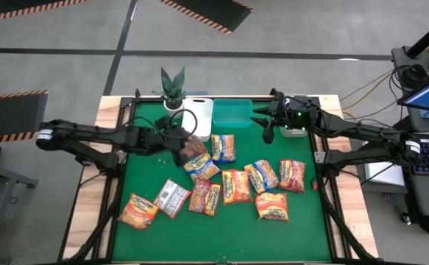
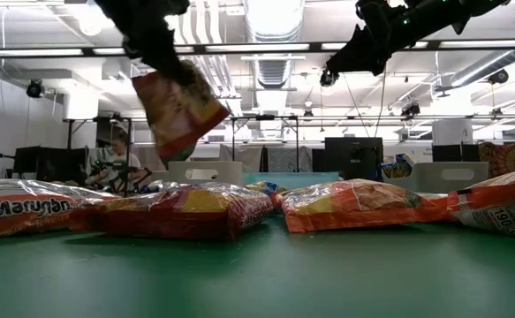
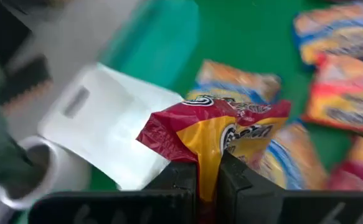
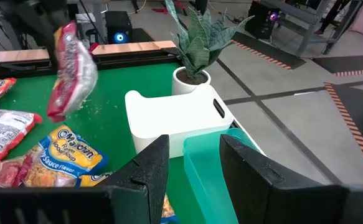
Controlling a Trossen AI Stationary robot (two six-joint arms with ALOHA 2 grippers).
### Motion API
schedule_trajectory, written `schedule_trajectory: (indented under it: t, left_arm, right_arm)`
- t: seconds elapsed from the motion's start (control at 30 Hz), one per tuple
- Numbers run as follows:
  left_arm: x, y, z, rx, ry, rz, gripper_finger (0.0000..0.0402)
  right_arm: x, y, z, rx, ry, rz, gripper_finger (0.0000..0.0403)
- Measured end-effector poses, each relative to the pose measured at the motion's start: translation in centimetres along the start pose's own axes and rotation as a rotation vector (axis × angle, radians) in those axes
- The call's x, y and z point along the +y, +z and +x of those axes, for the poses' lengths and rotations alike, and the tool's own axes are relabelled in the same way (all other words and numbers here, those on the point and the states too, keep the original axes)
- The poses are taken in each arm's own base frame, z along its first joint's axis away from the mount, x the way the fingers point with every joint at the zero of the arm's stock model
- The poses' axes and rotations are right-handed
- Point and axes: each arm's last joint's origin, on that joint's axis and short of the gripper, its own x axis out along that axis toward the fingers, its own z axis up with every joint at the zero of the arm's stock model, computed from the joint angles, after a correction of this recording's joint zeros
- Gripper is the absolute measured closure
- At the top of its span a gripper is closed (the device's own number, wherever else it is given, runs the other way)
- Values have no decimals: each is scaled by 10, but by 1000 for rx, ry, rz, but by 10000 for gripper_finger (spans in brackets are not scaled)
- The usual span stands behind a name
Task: Sort Maruchan noodles
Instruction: Put the red noodle pack into the white bin
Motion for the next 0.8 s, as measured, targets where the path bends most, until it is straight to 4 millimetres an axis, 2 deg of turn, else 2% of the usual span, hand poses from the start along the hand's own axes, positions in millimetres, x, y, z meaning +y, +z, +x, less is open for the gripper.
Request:
schedule_trajectory:
  t: [0.13,0.43,0.63,0.8]
  left_arm:
    - [5,6,9,-31,55,52,399]
    - [14,7,20,-22,199,20,399]
    - [18,8,12,-45,199,-6,399]
    - [20,10,-8,-111,152,-76,399]
  right_arm:
    - [0,0,0,0,0,0,271]
    - [0,0,0,0,0,0,271]
    - [0,0,0,0,0,0,271]
    - [0,0,0,0,0,-2,271]
